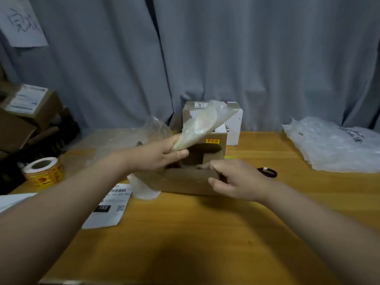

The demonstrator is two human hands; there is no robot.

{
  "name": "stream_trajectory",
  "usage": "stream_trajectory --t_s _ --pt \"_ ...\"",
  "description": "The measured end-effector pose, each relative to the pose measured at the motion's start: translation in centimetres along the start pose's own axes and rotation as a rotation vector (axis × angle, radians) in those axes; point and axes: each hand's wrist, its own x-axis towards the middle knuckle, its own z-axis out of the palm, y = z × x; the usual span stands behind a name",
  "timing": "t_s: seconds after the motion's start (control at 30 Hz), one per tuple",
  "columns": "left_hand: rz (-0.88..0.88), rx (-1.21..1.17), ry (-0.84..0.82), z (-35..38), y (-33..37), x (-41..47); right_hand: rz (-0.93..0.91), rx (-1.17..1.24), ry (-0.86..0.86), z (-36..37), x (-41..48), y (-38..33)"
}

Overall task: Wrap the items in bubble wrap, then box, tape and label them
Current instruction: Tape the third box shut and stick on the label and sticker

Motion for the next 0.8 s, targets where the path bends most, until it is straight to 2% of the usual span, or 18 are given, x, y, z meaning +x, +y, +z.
stream_trajectory --t_s 0.1,0.23,0.4,0.53,0.6,0.73,0.8 --pt "-0.053 0.118 -0.048 0.2 -0.8 -0.7 -0.059 -0.066 -0.091 0.1 -0.2 -0.5" --pt "-0.140 0.360 -0.082 -0.3 -2.4 -1.9 -0.017 -0.023 -0.158 -0.5 -0.9 -0.3" --pt "-0.135 0.430 0.027 -0.9 -3.5 -2.5 0.014 0.233 -0.110 -0.7 -2.0 -0.8" --pt "-0.217 0.558 -0.012 -1.6 -2.7 -2.5 0.141 0.525 -0.085 0.3 -2.7 -1.0" --pt "-0.261 0.620 -0.021 -2.1 -2.6 -2.5 0.184 0.586 -0.031 0.5 -2.9 -0.8" --pt "-0.301 0.724 0.029 -3.0 -2.4 -2.4 0.132 0.583 0.064 0.3 -2.9 -1.0" --pt "-0.305 0.734 -0.045 -2.8 -2.4 -2.2 0.101 0.477 -0.009 0.2 -2.6 -1.2"
